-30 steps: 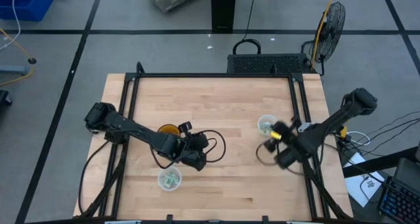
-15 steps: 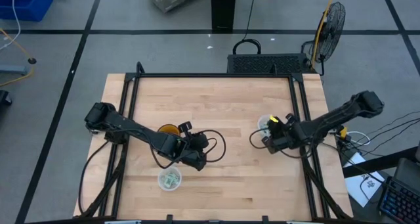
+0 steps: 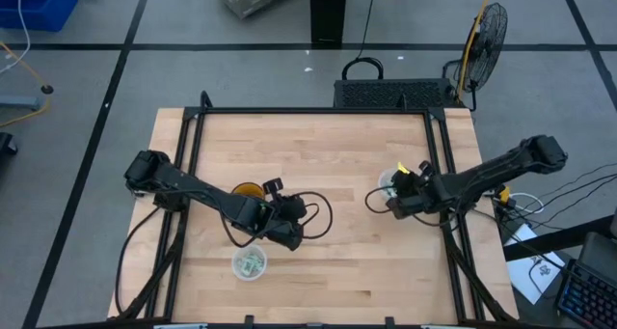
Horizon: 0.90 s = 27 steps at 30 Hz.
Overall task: Pick and place Stevia / Truvia into bins
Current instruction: Return to Home Position
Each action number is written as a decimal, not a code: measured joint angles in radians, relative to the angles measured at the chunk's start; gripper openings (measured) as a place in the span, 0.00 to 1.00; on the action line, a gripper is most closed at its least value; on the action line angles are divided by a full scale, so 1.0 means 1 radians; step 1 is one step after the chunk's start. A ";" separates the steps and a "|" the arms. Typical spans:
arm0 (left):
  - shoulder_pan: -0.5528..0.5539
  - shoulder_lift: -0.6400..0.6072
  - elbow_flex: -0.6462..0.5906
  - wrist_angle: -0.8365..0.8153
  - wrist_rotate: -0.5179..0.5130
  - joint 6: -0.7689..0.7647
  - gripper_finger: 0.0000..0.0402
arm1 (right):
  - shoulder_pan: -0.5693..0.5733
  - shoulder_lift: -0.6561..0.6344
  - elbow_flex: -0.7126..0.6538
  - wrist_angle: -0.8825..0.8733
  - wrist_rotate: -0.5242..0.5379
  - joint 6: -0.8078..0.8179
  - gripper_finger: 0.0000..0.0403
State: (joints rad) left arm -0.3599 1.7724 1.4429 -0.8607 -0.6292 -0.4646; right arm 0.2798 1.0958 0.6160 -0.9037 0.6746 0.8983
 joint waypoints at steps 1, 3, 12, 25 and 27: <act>0.001 0.000 0.000 0.000 -0.001 0.049 0.13 | 0.000 -0.014 0.015 -0.006 0.000 -0.021 0.18; 0.004 0.000 0.000 0.000 -0.018 0.147 0.13 | 0.000 -0.046 0.053 -0.020 0.001 -0.069 0.19; 0.062 -0.049 0.003 -0.173 -0.157 0.032 0.13 | 0.003 -0.240 0.185 -0.013 0.002 -0.551 0.19; 0.049 -0.443 -0.090 -0.668 -0.171 -0.527 0.13 | 0.003 -0.530 0.185 -0.070 -0.055 -0.352 0.19; 0.011 -0.523 -0.151 -0.698 -0.172 -0.607 0.13 | 0.003 -0.585 0.171 -0.030 -0.095 -0.342 0.19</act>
State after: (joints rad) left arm -0.3489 1.2499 1.2915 -1.5588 -0.8008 -1.0712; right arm 0.2828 0.5104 0.7867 -0.9342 0.5800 0.5567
